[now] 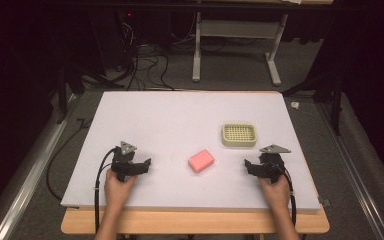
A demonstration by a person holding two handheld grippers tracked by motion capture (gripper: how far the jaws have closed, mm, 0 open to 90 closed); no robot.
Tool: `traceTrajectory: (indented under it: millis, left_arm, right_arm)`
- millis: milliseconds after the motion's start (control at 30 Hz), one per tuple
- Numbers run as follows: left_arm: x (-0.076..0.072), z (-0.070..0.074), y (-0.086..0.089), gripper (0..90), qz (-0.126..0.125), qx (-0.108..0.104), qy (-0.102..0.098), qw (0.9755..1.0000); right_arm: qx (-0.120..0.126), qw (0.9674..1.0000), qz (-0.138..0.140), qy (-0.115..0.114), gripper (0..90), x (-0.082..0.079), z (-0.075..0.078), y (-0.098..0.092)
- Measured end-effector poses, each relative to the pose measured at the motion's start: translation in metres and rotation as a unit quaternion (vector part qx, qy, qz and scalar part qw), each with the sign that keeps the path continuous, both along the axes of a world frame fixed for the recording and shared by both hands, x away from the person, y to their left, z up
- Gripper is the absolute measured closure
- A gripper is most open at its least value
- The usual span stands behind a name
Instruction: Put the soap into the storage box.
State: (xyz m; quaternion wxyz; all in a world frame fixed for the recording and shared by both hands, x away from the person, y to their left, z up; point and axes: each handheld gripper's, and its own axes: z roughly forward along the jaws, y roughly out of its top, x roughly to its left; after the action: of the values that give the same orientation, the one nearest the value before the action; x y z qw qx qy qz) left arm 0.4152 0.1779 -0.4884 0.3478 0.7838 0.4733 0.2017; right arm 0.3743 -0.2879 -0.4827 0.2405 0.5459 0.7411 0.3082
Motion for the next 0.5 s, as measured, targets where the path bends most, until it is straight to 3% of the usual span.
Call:
traceTrajectory:
  millis: [500]
  left_arm:
    - [0.0003, 0.0001, 0.0002, 18.6, 0.001, 0.000, 0.001, 1.0000]
  right_arm:
    - [0.000, 1.0000, 0.000, 0.001, 25.6, 0.0003, 0.0000, -0.0001]
